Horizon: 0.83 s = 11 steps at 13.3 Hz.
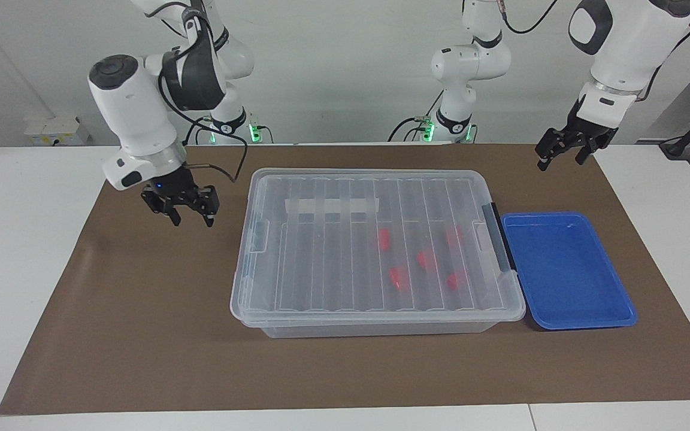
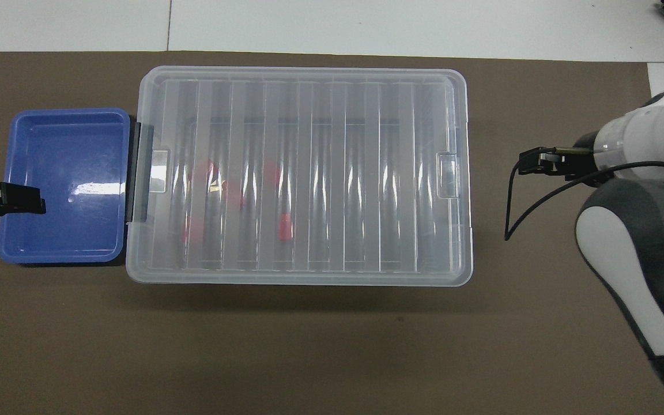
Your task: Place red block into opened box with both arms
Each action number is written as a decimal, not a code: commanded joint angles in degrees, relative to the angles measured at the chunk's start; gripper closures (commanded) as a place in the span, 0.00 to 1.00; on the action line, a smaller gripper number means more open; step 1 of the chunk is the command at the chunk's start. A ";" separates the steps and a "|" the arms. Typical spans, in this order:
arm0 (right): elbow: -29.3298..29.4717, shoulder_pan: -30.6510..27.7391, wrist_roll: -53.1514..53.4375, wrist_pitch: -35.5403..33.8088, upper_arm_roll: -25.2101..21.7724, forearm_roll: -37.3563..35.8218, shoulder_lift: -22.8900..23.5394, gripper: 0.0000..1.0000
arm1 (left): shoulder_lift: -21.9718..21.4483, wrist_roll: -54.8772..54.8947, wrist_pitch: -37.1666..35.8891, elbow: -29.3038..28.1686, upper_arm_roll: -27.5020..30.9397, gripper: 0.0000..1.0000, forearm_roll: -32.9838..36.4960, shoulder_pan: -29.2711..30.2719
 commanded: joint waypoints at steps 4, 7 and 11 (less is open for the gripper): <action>11.89 -0.79 1.55 -14.09 0.62 -4.87 -0.21 0.03 | -1.71 0.36 1.43 -2.11 -0.30 0.00 -0.88 0.75; 18.83 -1.06 1.55 -21.11 0.36 -3.56 1.71 0.03 | -1.71 0.36 1.43 -2.11 -0.21 0.00 -0.88 0.67; 18.87 -3.42 1.11 -23.33 0.36 -3.29 1.46 0.00 | -1.71 0.36 1.34 -2.11 -0.30 0.00 -0.88 0.67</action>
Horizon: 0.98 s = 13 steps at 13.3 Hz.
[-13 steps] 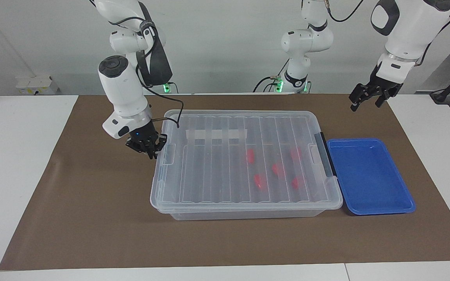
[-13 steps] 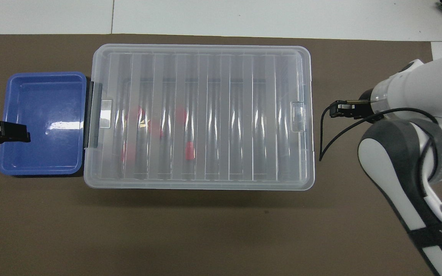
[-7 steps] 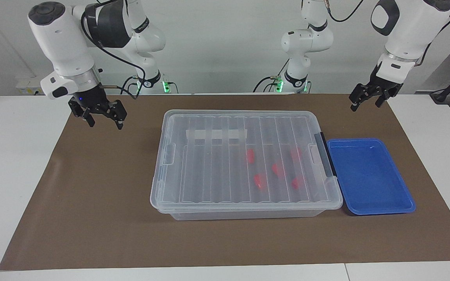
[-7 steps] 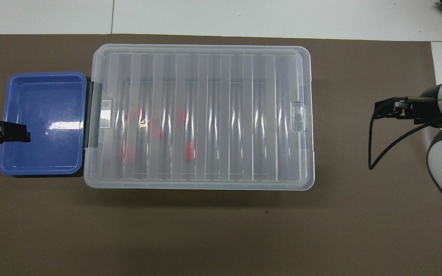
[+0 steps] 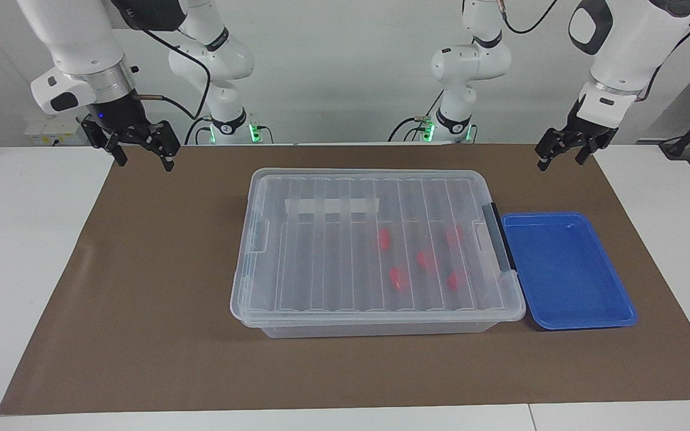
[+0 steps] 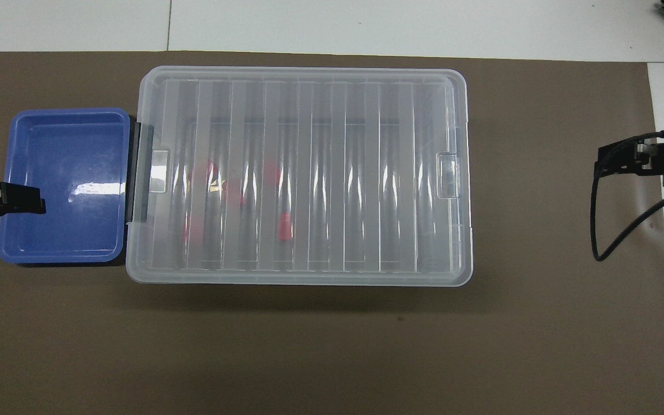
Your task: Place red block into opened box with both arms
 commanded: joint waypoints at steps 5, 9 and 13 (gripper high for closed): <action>-2.57 -2.23 -0.27 -3.46 0.49 0.75 -1.48 0.00 | -1.71 0.36 1.41 -2.11 -0.30 0.00 -0.88 0.67; -2.39 -2.14 -0.19 -2.67 0.67 0.49 -1.30 0.00 | -1.71 0.36 1.41 -2.11 -0.21 0.00 -0.88 0.67; -2.65 -2.14 -0.36 -2.67 0.67 0.66 -1.39 0.00 | -1.71 0.36 1.40 -2.11 -0.21 0.00 -0.88 0.75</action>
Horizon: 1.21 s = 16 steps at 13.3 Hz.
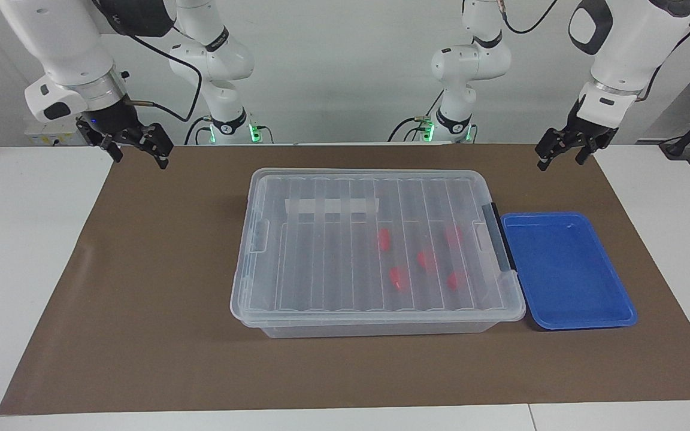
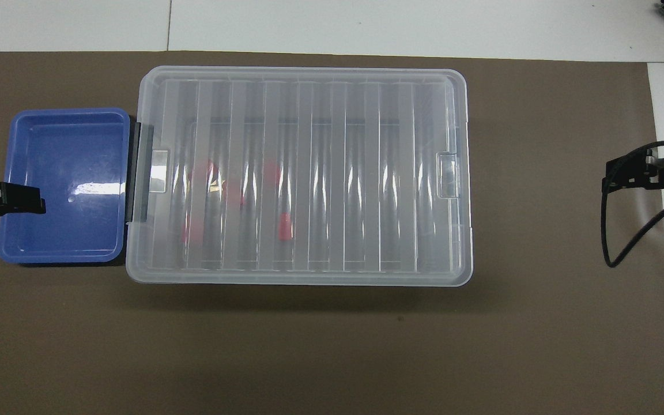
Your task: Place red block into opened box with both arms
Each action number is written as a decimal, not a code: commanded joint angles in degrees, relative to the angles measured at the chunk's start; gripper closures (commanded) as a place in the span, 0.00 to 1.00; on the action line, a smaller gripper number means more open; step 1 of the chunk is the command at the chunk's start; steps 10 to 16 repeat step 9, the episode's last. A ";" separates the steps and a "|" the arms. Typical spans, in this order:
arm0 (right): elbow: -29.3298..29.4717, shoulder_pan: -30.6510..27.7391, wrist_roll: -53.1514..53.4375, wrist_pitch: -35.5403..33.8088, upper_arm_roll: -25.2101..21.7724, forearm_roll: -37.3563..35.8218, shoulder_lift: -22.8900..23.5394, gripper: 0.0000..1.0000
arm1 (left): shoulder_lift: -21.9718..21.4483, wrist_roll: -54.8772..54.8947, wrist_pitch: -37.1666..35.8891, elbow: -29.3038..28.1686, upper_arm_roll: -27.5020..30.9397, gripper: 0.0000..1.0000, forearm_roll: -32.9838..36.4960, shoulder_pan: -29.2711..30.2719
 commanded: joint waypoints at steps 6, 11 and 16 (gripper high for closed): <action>-2.23 -0.21 -0.45 1.13 0.33 0.55 -1.49 0.00 | -1.71 0.36 1.30 -2.11 -0.21 0.00 -0.88 0.75; -2.23 -0.21 -0.45 1.13 0.33 0.55 -1.49 0.00 | -1.71 0.36 1.30 -2.11 -0.30 0.00 -0.88 0.67; -2.23 -0.21 -0.45 1.13 0.33 0.55 -1.49 0.00 | -1.71 0.36 1.30 -2.11 -0.30 0.00 -0.88 0.67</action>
